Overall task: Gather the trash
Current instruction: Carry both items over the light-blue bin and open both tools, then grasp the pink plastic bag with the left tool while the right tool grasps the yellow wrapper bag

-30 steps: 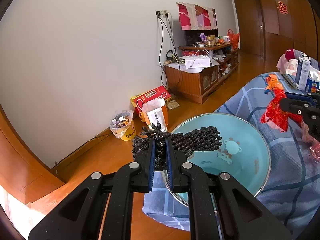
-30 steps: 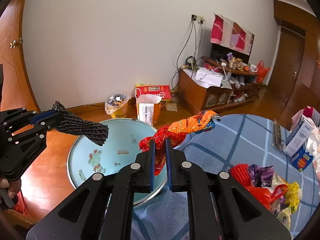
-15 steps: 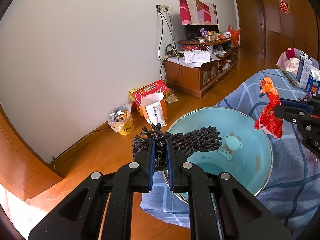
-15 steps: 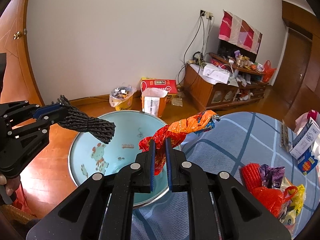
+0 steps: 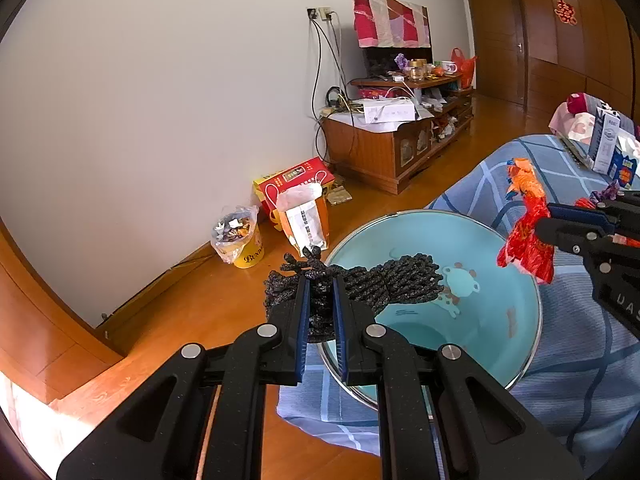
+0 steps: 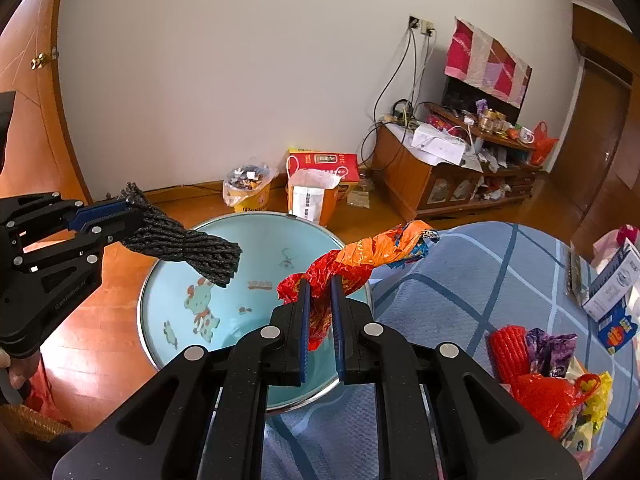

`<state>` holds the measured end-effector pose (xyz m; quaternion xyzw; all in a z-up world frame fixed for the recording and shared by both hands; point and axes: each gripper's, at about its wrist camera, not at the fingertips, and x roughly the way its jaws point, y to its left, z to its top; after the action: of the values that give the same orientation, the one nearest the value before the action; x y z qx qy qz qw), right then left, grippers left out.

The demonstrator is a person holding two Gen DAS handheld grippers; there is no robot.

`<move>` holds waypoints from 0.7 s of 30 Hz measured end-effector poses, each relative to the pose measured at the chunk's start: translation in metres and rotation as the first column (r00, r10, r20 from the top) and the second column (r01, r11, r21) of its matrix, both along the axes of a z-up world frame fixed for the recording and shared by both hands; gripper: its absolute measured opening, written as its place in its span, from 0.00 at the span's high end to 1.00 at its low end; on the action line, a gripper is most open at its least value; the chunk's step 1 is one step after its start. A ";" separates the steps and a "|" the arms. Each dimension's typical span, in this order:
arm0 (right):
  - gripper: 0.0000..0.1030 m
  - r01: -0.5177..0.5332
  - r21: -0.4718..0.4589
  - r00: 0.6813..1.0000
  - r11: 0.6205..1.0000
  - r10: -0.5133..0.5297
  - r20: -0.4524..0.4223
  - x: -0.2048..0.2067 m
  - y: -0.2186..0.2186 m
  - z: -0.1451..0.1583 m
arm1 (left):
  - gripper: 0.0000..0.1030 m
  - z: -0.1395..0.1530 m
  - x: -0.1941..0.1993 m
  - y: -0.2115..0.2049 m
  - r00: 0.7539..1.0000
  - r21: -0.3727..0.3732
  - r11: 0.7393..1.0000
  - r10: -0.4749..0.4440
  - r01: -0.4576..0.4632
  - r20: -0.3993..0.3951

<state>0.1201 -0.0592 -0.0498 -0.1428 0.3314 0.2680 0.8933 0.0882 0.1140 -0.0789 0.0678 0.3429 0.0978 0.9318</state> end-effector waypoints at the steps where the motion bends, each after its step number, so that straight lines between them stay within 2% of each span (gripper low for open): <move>1: 0.89 -0.004 -0.002 1.000 1.000 0.004 -0.002 0.000 0.001 -0.001 | 0.88 -0.001 0.000 0.000 1.000 -0.003 1.000 -0.004 0.004 -0.002; 3: 0.86 -0.016 -0.006 1.000 1.000 0.016 -0.015 0.000 0.004 -0.003 | 0.84 -0.002 0.000 -0.002 1.000 -0.007 1.000 -0.017 0.017 -0.004; 4: 0.81 -0.019 -0.006 1.000 1.000 0.019 -0.018 -0.001 0.005 -0.003 | 0.83 -0.003 0.000 -0.003 1.000 -0.010 1.000 -0.022 0.022 -0.006; 5: 0.73 -0.021 -0.007 1.000 1.000 0.021 -0.018 -0.001 0.006 -0.004 | 0.77 -0.003 0.000 -0.005 1.000 -0.008 1.000 -0.026 0.026 -0.007; 6: 0.70 -0.022 -0.007 1.000 1.000 0.022 -0.022 0.000 0.006 -0.005 | 0.70 -0.004 0.000 -0.007 0.999 -0.004 0.999 -0.034 0.034 -0.008; 8: 0.62 -0.022 -0.003 0.999 1.000 0.022 -0.031 0.000 0.006 -0.007 | 0.70 -0.005 0.000 -0.010 0.999 -0.004 0.999 -0.049 0.049 -0.013; 10: 0.58 -0.020 -0.004 0.999 1.000 0.020 -0.033 0.000 0.005 -0.008 | 0.66 -0.006 0.000 -0.013 0.998 -0.009 0.998 -0.059 0.059 -0.016; 17: 0.48 0.011 -0.005 1.000 1.000 -0.011 -0.021 -0.004 -0.002 -0.006 | 0.36 -0.006 -0.001 -0.016 0.998 0.001 0.998 -0.055 0.055 -0.015; 21: 0.44 0.038 -0.008 0.999 0.999 -0.038 0.014 -0.016 -0.017 0.002 | 0.34 -0.007 -0.004 -0.021 0.998 -0.002 0.998 -0.067 0.067 -0.019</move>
<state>0.1039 -0.0758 -0.0478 -0.1422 0.3290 0.2484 0.8999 0.0843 0.0933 -0.0856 0.0793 0.3493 0.0655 0.9313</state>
